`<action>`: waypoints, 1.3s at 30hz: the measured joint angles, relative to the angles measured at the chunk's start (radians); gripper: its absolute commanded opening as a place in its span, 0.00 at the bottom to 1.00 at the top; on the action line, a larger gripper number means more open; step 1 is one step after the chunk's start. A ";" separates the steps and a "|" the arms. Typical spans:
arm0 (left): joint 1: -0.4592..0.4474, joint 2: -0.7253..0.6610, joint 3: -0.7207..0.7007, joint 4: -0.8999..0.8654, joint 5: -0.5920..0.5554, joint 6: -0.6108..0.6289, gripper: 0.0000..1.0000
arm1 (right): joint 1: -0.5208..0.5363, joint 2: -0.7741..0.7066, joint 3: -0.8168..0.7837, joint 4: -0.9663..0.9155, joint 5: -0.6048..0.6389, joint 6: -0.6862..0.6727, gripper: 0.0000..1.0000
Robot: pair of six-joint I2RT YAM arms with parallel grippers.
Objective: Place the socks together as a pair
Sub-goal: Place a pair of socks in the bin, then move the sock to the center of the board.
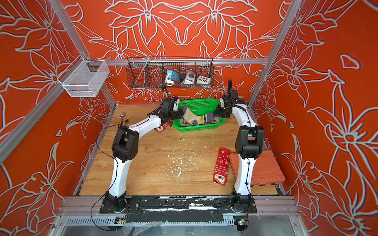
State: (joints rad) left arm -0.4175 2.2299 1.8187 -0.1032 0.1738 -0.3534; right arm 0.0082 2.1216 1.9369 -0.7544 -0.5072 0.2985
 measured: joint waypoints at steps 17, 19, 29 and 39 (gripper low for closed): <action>-0.147 -0.572 -0.560 0.089 -0.187 0.019 0.71 | 0.081 -0.650 -0.554 0.058 0.180 -0.001 0.38; -0.195 -0.700 -0.697 0.172 -0.187 -0.004 0.71 | 0.079 -0.745 -0.704 0.070 0.220 0.004 0.35; -0.417 -0.958 -1.270 0.369 -0.203 -0.107 0.71 | 0.091 -0.863 -1.099 0.100 0.335 0.034 0.33; -0.399 -1.301 -1.389 0.295 -0.289 -0.087 0.79 | 0.099 -0.741 -1.106 0.175 0.368 0.048 0.35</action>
State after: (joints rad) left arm -0.8165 0.9291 0.4297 0.1921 -0.1150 -0.4400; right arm 0.1070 1.3804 0.8307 -0.5789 -0.1394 0.3466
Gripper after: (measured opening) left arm 0.790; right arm 0.347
